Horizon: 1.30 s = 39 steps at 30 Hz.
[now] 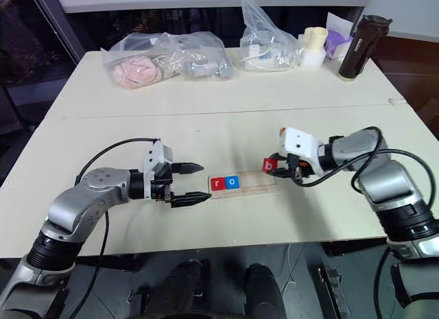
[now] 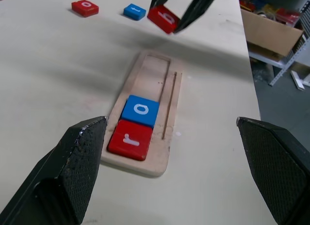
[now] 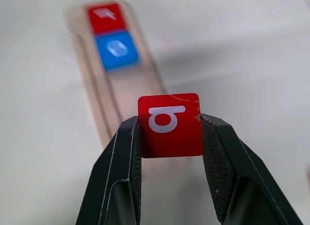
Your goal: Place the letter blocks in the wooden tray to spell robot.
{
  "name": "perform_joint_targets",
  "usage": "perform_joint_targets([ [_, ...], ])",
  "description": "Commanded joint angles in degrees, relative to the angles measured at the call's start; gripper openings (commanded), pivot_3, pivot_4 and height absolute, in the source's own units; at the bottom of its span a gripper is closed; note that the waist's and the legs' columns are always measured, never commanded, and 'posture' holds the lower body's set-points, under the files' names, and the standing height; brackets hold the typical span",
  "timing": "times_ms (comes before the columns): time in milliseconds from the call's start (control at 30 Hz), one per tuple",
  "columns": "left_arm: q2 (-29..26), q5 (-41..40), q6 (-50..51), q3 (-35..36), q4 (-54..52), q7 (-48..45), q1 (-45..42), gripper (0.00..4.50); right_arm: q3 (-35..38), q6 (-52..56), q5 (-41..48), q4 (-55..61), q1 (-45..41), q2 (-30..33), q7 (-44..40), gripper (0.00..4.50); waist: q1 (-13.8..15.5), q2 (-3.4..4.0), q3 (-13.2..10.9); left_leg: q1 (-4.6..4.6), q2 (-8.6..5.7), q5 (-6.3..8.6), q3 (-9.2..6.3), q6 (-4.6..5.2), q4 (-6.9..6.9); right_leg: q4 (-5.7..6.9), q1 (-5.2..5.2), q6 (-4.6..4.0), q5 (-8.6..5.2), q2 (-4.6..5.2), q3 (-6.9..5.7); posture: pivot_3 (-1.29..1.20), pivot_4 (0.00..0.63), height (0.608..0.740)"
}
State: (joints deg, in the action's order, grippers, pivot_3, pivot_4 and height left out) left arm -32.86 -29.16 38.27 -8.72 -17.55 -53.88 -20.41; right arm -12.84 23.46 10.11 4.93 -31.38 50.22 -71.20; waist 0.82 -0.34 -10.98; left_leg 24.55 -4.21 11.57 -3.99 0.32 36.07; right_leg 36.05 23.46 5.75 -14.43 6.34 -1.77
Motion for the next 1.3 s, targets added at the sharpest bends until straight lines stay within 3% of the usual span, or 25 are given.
perform_joint_targets([
  [33, 0.4, -0.1, -0.6, 0.2, -0.8, 0.3, -0.7, 4.5, -2.2, -0.8, -1.8, -0.4, -3.0, -2.1, -0.1, 1.14, -0.1, 0.0, 0.0, 0.0, -0.03, 0.0, 0.0, 0.0, 0.02, 0.01, 0.01, 0.0, 0.0, 0.02, 0.0, 0.0, 0.15, 0.725],
  [333, 1.2, 0.0, 0.0, -0.2, -2.3, 2.0, -0.5, 4.5, -7.4, -5.2, -6.1, -10.5, -8.6, -8.0, -1.6, 1.14, -0.1, 0.0, 0.0, -0.01, -0.02, -0.01, 0.0, 0.0, -0.02, 0.05, 0.04, 0.16, 0.09, -0.04, 0.0, 0.0, 0.15, 0.725],
  [1300, 0.8, 0.4, -0.4, -0.8, -2.7, 2.9, -0.3, 4.5, -8.0, -7.8, -9.1, -14.8, -9.3, -10.6, -4.3, 1.14, -0.1, 0.0, 0.0, -0.02, -0.02, -0.01, 0.0, 0.0, 0.02, 0.09, 0.03, 0.17, 0.11, -0.09, 0.0, 0.0, 0.15, 0.725],
])
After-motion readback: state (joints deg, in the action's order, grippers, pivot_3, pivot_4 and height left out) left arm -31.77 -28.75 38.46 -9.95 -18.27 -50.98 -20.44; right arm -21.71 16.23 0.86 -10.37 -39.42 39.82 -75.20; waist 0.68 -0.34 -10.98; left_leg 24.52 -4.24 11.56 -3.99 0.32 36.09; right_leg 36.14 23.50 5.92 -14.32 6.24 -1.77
